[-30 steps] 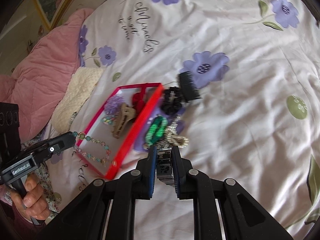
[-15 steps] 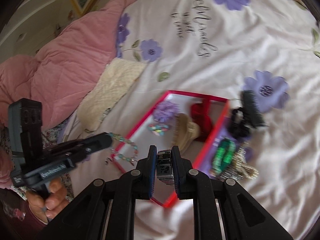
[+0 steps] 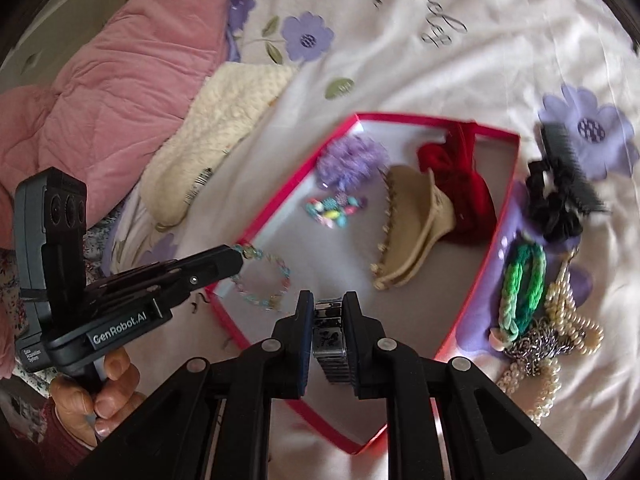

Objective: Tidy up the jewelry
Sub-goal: 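Carry the bracelet and watch into the box and open both tools, then move both tools back toward the green bracelets and pearls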

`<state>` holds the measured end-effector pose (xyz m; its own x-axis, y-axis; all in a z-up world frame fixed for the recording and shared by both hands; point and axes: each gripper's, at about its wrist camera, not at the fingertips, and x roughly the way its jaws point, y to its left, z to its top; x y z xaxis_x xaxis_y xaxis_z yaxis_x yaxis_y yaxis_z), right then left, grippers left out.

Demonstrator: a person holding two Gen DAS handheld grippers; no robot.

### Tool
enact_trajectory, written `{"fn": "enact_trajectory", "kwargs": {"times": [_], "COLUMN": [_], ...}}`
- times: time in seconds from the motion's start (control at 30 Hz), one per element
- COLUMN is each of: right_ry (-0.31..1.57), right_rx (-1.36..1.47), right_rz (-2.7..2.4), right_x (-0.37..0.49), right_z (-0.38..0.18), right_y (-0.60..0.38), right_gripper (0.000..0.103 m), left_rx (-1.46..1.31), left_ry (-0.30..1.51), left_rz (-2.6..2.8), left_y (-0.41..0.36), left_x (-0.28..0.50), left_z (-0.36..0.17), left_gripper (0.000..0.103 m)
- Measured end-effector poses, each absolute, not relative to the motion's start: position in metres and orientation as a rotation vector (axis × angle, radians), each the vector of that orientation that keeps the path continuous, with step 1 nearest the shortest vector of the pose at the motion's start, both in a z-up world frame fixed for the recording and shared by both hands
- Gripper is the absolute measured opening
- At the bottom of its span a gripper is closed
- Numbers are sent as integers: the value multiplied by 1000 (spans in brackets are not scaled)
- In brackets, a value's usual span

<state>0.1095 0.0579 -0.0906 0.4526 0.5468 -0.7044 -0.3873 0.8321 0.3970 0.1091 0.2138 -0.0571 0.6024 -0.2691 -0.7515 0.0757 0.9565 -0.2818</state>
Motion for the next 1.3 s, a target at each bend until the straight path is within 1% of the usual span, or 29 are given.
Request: {"fn": "enact_trajectory", "kwargs": {"times": [0.27,0.33,0.4,0.43,0.5,0.53,0.7,0.97,1.0,1.17,1.3], "right_ry": [978,984,983,978,953,933,866,919,921,919,919], "right_rx": [196,206,216,230,266,283,320,373,381,389,432], "right_rz": [560,559,547,548,552,549,442,411,422,434,456], "right_x": [126,128,129,129,129,129,139,177,180,193,196], "right_z": [-113,-115,-114,-113,-108,-104,-94,-117,-119,-118,-117], "right_y": [57,55,51,48,38,32,6,-7,-5,7,2], "right_gripper": [15,19,22,27,34,37,37,37,39,39,39], "left_rx": [-206,-207,-212,-214,-219,-223,-193,-203,-201,-235,-296], "left_ry": [974,991,997,997,1004,1005,1012,1028,1029,1039,1026], "left_rz": [-167,-165,-159,-157,-150,-148,-130,-112,-109,-92,-110], "left_y": [215,216,218,219,221,222,219,216,215,217,220], "left_x": [121,121,121,120,118,117,109,104,102,96,97], "left_z": [-87,-93,-96,-96,-98,-99,-101,-101,-102,-99,-86], "left_gripper": [7,7,13,15,24,24,24,24,24,24,24]}}
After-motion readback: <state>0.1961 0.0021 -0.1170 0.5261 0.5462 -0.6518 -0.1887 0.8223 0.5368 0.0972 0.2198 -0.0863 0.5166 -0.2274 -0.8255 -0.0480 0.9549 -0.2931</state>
